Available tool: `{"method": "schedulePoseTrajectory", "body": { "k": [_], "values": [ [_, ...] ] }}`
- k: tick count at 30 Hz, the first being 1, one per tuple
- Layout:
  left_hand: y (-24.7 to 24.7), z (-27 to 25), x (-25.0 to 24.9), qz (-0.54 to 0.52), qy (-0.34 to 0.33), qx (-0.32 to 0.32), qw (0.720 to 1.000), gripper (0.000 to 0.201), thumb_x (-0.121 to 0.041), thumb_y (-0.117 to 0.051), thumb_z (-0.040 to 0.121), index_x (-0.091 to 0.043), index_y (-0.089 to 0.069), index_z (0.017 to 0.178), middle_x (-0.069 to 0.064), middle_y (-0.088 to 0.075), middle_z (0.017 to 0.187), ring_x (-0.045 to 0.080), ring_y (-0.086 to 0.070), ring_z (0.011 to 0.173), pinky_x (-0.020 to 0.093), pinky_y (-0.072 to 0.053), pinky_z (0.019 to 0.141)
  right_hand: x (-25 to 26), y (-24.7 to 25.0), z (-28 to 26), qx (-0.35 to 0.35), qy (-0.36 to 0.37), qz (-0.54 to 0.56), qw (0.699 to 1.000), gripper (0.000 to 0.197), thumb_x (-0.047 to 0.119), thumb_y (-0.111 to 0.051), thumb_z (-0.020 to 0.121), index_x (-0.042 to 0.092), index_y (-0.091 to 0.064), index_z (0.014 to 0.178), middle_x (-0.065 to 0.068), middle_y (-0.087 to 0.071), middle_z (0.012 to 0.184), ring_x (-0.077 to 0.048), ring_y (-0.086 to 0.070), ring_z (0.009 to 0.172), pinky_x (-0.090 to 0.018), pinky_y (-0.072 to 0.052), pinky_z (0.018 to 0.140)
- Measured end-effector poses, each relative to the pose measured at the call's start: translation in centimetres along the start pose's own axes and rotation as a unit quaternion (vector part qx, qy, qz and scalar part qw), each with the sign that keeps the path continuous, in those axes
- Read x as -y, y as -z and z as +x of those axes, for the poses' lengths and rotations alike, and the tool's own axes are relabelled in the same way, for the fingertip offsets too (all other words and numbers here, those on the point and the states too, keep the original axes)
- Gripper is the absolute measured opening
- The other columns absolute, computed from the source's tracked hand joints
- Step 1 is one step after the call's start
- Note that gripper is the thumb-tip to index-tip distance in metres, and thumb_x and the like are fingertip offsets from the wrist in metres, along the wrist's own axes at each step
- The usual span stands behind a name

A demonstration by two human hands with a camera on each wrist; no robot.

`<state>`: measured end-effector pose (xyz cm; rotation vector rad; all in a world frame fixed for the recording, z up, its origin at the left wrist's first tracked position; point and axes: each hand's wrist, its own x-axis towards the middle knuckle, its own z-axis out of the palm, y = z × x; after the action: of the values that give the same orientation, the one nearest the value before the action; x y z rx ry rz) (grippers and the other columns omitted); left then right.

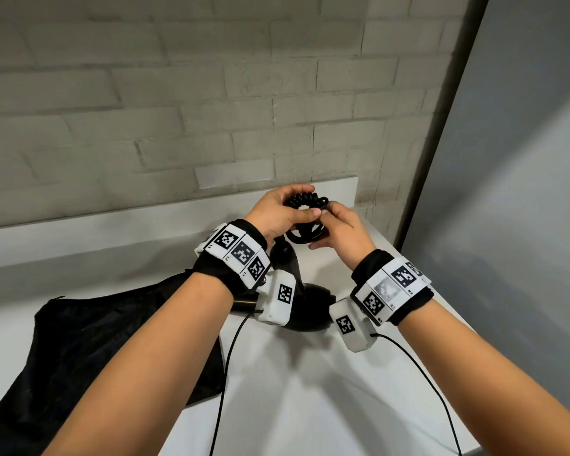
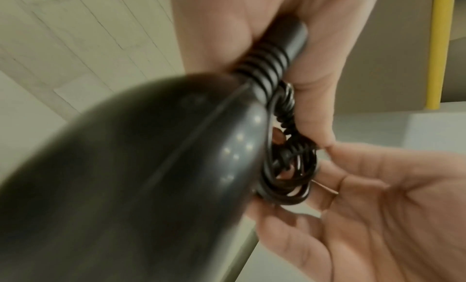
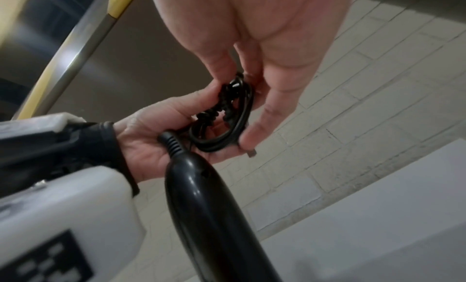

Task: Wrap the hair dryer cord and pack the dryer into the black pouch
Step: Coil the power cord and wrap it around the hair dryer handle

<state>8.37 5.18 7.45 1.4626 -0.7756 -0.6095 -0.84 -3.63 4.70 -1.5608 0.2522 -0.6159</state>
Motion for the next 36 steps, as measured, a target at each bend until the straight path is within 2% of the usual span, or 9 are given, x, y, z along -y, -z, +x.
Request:
{"method": "schedulePoseTrajectory", "body": {
  "k": [4,10,16,20,22,25,29,33,36],
  "values": [
    [0.0,-0.1,-0.1,0.023,-0.004,0.018,1.0,0.038,0.009,-0.068,0.073,-0.023,-0.062,0.092,0.0,-0.063,0.087,0.015,-0.062,0.082,0.032,-0.052,0.09,0.2,0.2,0.2,-0.022,0.014,-0.062,0.998,0.023,0.021,-0.035,0.097,0.018,-0.055,0.086,-0.003,-0.059,0.078,-0.016,-0.062,0.066,-0.022,-0.055,0.048],
    [0.0,-0.1,0.1,0.021,-0.018,0.007,1.0,0.031,0.007,-0.062,0.08,-0.024,-0.062,0.084,-0.001,-0.062,0.082,0.013,-0.06,0.078,0.021,-0.05,0.079,0.3,1.0,0.4,-0.018,0.004,-0.054,0.998,0.015,0.012,-0.048,0.092,0.021,-0.058,0.097,-0.012,-0.058,0.09,-0.013,-0.063,0.054,-0.024,-0.054,0.046],
    [0.0,-0.1,-0.1,0.09,-0.025,0.033,0.995,0.038,0.012,-0.062,0.077,-0.023,-0.06,0.093,0.004,-0.061,0.097,0.017,-0.056,0.099,0.026,-0.046,0.093,0.8,1.7,0.6,-0.019,0.007,-0.052,0.998,0.021,0.004,-0.057,0.086,0.01,-0.062,0.105,-0.002,-0.055,0.074,-0.007,-0.063,0.049,-0.021,-0.054,0.044],
    [0.2,0.0,-0.5,0.147,-0.011,0.028,0.989,0.043,0.01,-0.062,0.078,-0.007,-0.058,0.117,-0.001,-0.063,0.087,0.006,-0.059,0.079,0.013,-0.048,0.074,1.1,1.8,0.6,-0.024,0.02,-0.063,0.997,0.015,0.004,-0.058,0.085,0.01,-0.063,0.097,-0.002,-0.054,0.071,-0.006,-0.058,0.042,-0.021,-0.053,0.041],
    [0.4,0.1,-0.6,0.153,0.007,0.021,0.988,0.033,0.006,-0.065,0.078,-0.006,-0.063,0.109,-0.005,-0.062,0.077,0.005,-0.058,0.072,0.018,-0.047,0.073,1.1,1.7,0.4,-0.032,0.023,-0.064,0.997,0.019,0.007,-0.057,0.086,0.003,-0.062,0.104,-0.001,-0.054,0.074,-0.006,-0.058,0.043,-0.023,-0.053,0.042],
    [0.6,0.0,-0.4,0.147,0.018,0.007,0.989,0.02,0.002,-0.068,0.077,-0.016,-0.064,0.084,-0.005,-0.06,0.072,0.007,-0.057,0.068,0.019,-0.046,0.072,0.6,1.9,-0.1,-0.044,0.014,-0.064,0.997,0.033,0.016,-0.053,0.089,0.013,-0.052,0.122,0.004,-0.054,0.083,-0.011,-0.059,0.057,-0.031,-0.054,0.05],
    [0.5,0.0,-0.1,0.125,0.03,-0.022,0.992,0.017,-0.005,-0.069,0.079,-0.019,-0.06,0.075,-0.003,-0.06,0.071,0.008,-0.056,0.064,0.009,-0.047,0.058,-2.1,3.2,-0.8,0.005,-0.063,-0.082,0.995,0.05,0.012,-0.056,0.08,0.015,-0.043,0.128,-0.001,-0.052,0.104,-0.016,-0.054,0.079,-0.032,-0.048,0.066],
    [0.3,0.1,0.0,0.092,0.036,-0.048,0.994,0.012,-0.017,-0.064,0.085,-0.022,-0.058,0.076,-0.005,-0.062,0.075,0.007,-0.056,0.066,0.012,-0.046,0.061,-4.9,3.4,-2.0,0.186,-0.201,-0.269,0.923,0.061,0.002,-0.058,0.077,0.019,-0.039,0.132,-0.006,-0.045,0.124,-0.02,-0.049,0.104,-0.026,-0.046,0.079],
    [0.1,0.2,0.2,0.08,0.037,-0.061,0.994,0.01,-0.019,-0.063,0.086,-0.022,-0.059,0.077,-0.005,-0.064,0.076,0.01,-0.058,0.071,0.02,-0.045,0.072,-6.8,2.5,-2.5,0.257,-0.212,-0.404,0.852,0.073,0.016,-0.069,0.074,0.018,-0.032,0.137,-0.008,-0.042,0.133,-0.022,-0.049,0.114,-0.026,-0.042,0.092]
  ]
}}
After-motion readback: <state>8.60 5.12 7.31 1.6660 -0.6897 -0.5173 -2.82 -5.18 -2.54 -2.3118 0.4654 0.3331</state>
